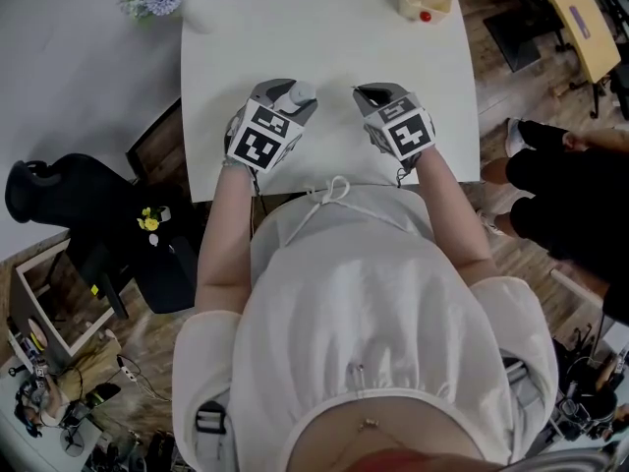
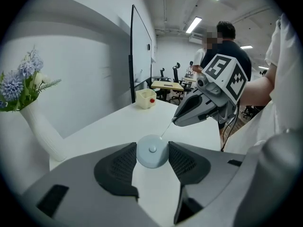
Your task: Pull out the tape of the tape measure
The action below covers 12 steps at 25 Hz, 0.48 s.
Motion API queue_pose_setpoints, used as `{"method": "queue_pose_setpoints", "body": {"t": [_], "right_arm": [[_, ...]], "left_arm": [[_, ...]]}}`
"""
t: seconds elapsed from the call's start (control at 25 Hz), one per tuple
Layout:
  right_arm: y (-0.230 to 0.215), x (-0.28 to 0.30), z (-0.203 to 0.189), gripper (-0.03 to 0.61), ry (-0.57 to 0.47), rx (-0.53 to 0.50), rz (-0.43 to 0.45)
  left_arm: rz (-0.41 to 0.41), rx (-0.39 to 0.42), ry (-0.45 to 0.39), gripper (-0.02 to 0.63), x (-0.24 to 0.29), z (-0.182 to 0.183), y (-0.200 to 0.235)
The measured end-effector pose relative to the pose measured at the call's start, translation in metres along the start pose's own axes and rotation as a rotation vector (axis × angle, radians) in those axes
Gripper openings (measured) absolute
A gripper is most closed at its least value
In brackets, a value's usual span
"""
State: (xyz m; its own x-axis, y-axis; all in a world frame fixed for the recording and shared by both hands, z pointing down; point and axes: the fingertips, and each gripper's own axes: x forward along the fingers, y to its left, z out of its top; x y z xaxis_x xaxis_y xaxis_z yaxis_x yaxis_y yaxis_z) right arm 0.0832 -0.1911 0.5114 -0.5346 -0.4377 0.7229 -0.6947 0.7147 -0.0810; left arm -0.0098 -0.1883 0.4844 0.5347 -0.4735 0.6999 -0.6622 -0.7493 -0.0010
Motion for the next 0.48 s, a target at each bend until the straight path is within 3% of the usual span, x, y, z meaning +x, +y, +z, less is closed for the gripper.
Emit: {"method": "queue_pose_setpoints", "body": {"t": [0.2,0.36,0.48], "right_arm": [[-0.002,-0.003,-0.003,0.009,0.009,0.024,-0.035],[-0.016,-0.007,-0.012,0.008,0.030,0.057,-0.079],[-0.025,-0.012,-0.012,0.008,0.016,0.087,-0.095]], "left_arm": [[-0.006,0.001,0.018,0.227,0.001,-0.003,-0.004],[0.057,-0.018,0.049,0.227,-0.006,-0.012,0.012],[0.061,-0.063,0.019,0.227,-0.013,-0.012,0.020]]}}
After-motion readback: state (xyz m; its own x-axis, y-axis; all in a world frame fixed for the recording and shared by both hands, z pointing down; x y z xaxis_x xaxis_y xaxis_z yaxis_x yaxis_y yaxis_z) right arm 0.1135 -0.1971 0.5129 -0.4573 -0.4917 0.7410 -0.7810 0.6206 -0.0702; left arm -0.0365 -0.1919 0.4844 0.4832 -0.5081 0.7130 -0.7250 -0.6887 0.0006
